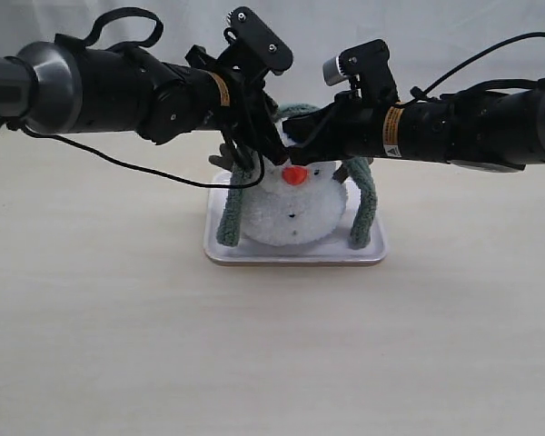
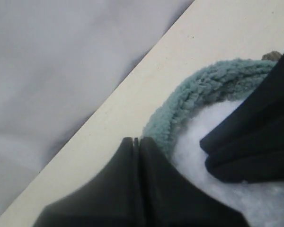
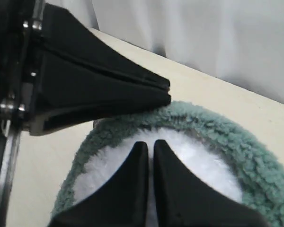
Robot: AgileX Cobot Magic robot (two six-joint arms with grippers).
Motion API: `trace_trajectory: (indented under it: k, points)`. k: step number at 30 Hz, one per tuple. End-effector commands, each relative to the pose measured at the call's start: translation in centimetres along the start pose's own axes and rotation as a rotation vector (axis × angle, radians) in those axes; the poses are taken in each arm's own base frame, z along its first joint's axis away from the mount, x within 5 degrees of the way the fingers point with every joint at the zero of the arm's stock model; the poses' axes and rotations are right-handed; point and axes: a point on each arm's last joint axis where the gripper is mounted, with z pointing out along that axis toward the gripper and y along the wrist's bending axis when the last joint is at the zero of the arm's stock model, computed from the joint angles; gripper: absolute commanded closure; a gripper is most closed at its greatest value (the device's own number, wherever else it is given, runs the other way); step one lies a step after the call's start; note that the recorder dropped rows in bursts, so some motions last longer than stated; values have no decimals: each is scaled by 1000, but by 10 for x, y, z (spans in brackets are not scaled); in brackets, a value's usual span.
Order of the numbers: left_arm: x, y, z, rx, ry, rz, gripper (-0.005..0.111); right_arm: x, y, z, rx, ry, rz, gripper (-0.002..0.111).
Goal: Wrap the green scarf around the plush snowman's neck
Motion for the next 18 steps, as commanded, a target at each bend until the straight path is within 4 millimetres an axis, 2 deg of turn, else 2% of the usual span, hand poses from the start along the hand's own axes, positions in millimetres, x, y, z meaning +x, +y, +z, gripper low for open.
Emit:
trace_trajectory:
  k: [1,2,4,8,11,12,18]
  points:
    - [9,10,8,-25,-26,-20,107,7,-1,2,9,39,-19,104]
    - [6,14,6,-36,-44,-23,107,7,-1,2,9,39,-19,104]
    - [-9,29,-12,-76,-101,-28,107,7,-1,2,9,39,-19,104]
    - [-21,36,-36,-81,-64,-78,107,7,-1,2,9,39,-19,104]
    - [-16,29,-41,-44,67,-75,107,7,-1,2,9,40,-21,104]
    - [-15,22,-41,-23,103,-19,107,7,-1,2,9,40,-21,104]
    - [-20,14,-45,18,112,5,107,8,0,2,2,51,-29,104]
